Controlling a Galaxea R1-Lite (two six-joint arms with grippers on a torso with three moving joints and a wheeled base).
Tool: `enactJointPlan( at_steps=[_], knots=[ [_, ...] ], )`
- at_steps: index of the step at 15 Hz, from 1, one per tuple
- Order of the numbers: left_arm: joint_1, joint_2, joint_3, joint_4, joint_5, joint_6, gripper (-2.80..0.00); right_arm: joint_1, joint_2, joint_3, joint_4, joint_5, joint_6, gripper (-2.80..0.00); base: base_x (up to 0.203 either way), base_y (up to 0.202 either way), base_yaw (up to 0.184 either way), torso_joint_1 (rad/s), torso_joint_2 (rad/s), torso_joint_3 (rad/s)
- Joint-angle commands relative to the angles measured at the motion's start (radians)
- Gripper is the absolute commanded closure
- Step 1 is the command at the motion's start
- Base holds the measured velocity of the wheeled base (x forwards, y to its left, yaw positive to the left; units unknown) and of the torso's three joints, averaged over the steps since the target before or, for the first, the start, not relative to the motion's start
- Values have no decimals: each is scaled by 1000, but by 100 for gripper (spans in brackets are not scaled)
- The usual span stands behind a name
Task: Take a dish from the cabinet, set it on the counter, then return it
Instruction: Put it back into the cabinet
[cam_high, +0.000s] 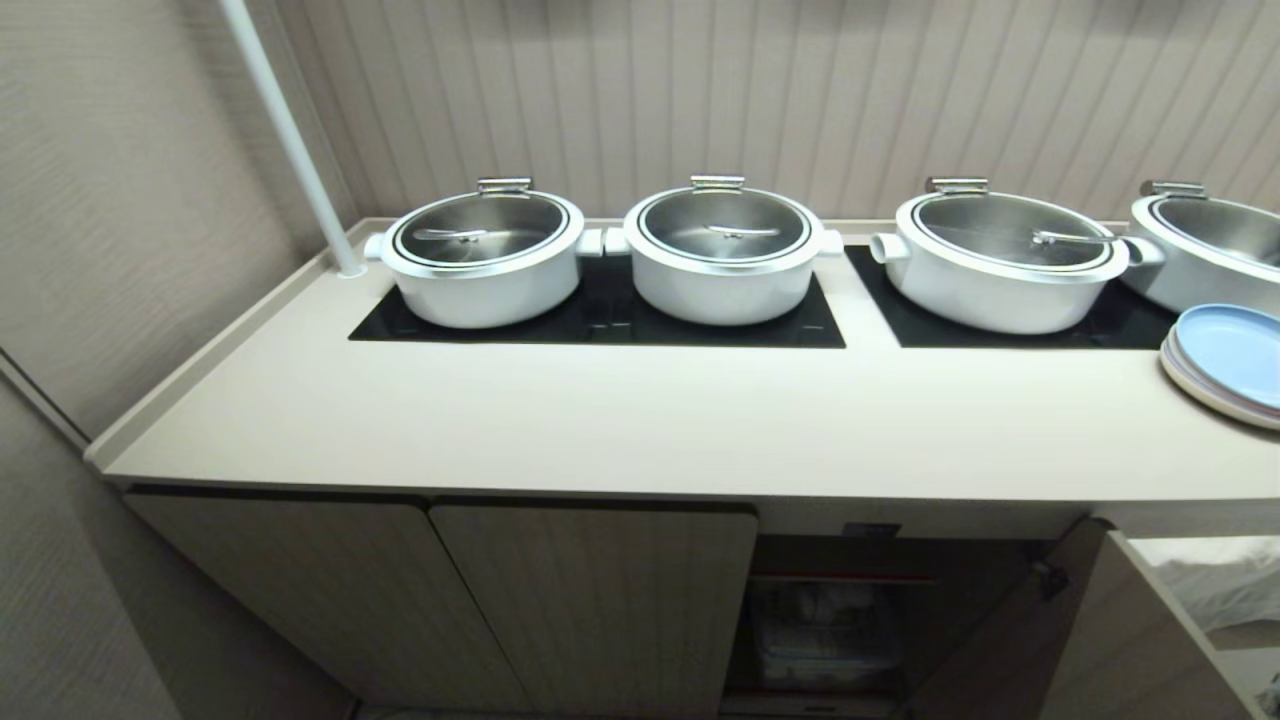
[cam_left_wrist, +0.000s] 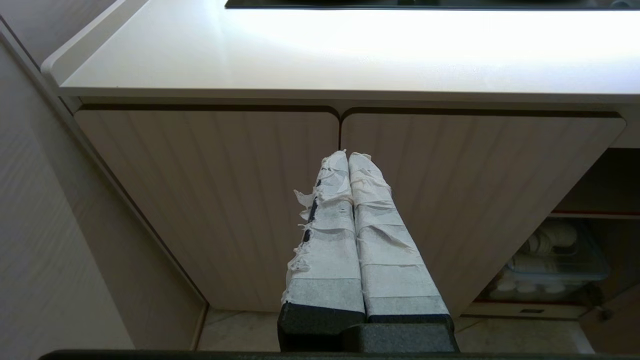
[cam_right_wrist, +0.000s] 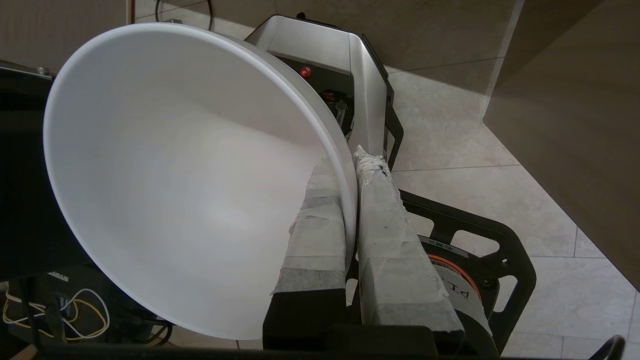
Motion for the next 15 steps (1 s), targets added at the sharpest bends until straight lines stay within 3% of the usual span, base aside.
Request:
enactJointPlan(
  at_steps=[1,15],
  knots=[
    [0,0,1,0,0,0,0,0,-1,-1,3,1,1,0,0,0,0,-85,184,96],
    [0,0,1,0,0,0,0,-1,3,-6,3,0,-2,0,0,0,0,-133,290,152]
  ],
)
